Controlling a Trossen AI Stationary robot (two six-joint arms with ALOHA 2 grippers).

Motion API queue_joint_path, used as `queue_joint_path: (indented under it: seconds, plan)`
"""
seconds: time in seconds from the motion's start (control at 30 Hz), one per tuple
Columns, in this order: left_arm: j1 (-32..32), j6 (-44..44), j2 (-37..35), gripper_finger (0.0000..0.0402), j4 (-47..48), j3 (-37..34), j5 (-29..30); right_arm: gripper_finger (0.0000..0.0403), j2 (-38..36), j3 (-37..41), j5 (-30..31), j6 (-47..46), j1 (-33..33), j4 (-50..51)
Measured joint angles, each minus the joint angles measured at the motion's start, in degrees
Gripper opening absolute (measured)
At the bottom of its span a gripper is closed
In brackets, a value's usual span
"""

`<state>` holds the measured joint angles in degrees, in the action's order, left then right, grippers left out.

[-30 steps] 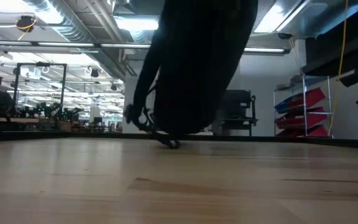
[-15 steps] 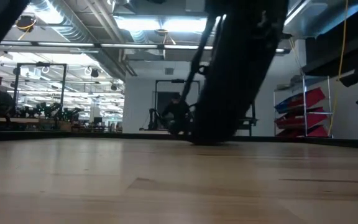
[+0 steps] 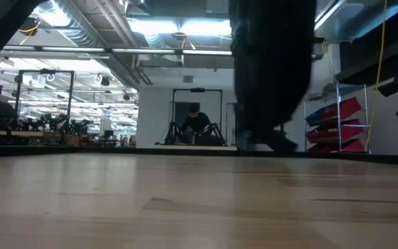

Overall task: Unpack backpack
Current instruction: Open the black backpack

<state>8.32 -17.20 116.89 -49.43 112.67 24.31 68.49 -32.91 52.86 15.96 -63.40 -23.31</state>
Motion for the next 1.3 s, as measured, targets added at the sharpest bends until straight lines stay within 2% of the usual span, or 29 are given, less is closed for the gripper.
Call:
queue_joint_path:
  seconds: [0.13, 0.2, 0.3, 0.4, 0.5, 0.63, 0.7, 0.8, 0.9, 1.03, 1.17, 1.3]
  plan:
    - [-2.58, 12.59, 0.41, 0.0027, 6.91, -3.89, 4.12, 0.0033, 0.0, 0.0, 0.0, -1.32, 0.0, 0.15]
    - [-3.4, 14.94, 0.91, 0.0027, 8.35, -7.39, 6.79, 0.0033, 0.0, 0.0, 0.0, -2.04, 0.0, 0.45]
    - [-3.38, 8.75, 0.84, 0.0027, 2.26, -12.26, 7.79, 0.0033, 0.0, 0.0, 0.0, -2.18, 0.0, 0.44]
    - [-2.03, 0.94, 0.96, 0.0027, -10.97, -17.06, 3.91, 0.0033, 0.0, 0.0, 0.0, -2.11, 0.0, 0.46]
    - [-0.65, -2.28, 1.24, 0.0027, -21.69, -20.24, 3.0, 0.0033, 0.0, 0.0, 0.0, -2.13, 0.0, 0.48]
    - [0.18, -5.41, 1.23, 0.0027, -23.56, -21.19, 2.82, 0.0033, 0.0, 0.0, 0.72, -2.18, 0.07, 1.3]
    - [0.2, -5.75, 1.24, 0.0027, -23.67, -21.21, 2.94, 0.0033, 0.0, -0.01, 4.3, -3.32, 0.41, 3.86]
    - [-0.07, -5.29, 1.24, 0.0027, -24.0, -21.2, 2.93, 0.0033, 0.94, -0.02, 9.6, -10.44, 2.8, 13.31]
    - [-0.09, -6.26, 1.39, 0.0027, -24.35, -20.18, 2.82, 0.0028, 4.6, 0.04, 10.62, -16.67, 6.85, 18.29]
    - [0.0, -7.2, 1.39, 0.0027, -24.09, -17.4, 2.1, 0.0004, 11.43, 1.07, 10.58, -14.05, 12.49, 9.03]
    - [-0.08, -7.31, 1.39, 0.0027, -21.38, -15.48, -0.83, 0.0002, 18.6, 1.6, 9.33, -8.19, 17.81, -6.59]
    - [-0.76, -8.05, 1.39, 0.0027, -18.77, -15.37, -3.43, 0.0001, 26.71, 1.97, 9.17, -8.16, 25.47, -19.49]
